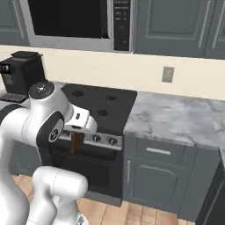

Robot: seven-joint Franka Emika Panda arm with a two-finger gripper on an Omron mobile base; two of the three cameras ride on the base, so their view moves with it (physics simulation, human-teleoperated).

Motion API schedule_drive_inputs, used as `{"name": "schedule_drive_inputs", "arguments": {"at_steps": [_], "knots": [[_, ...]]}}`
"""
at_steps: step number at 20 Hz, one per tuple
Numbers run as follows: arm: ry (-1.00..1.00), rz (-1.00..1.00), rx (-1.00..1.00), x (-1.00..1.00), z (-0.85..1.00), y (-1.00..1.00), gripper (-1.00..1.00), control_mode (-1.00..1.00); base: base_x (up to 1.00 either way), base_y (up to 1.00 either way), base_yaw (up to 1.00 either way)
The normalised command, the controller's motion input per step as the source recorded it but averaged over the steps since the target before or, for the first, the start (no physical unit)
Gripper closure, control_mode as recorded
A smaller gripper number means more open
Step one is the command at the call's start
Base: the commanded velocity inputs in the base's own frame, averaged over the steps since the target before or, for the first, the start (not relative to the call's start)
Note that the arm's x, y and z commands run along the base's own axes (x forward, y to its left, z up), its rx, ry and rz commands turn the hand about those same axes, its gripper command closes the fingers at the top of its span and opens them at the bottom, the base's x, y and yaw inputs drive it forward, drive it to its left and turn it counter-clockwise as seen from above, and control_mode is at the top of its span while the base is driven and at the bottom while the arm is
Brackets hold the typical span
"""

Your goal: Start the toaster. Once the lever pops up, take the bread to the plate on the dining counter.

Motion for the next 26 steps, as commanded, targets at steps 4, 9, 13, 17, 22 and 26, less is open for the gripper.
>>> {"name": "schedule_drive_inputs", "arguments": {"at_steps": [4, 9, 13, 17, 22, 26], "knots": [[0.00, 0.00, 0.00, 0.00, 0.00, 0.00, 1.00, 1.00, -0.27, 0.40, 1.00], [0.00, 0.00, 0.00, 0.00, 0.00, 0.00, 1.00, 1.00, -0.24, 0.37, 1.00], [0.00, 0.00, 0.00, 0.00, 0.00, 0.00, 1.00, 1.00, -0.15, 0.36, 1.00], [0.00, 0.00, 0.00, 0.00, 0.00, 0.00, 1.00, 1.00, -0.04, 0.31, 0.98], [0.00, 0.00, 0.00, 0.00, 0.00, 0.00, 1.00, 1.00, 0.01, 0.22, 0.94], [0.00, 0.00, 0.00, 0.00, 0.00, 0.00, 1.00, 1.00, 0.11, 0.00, 0.69]]}}
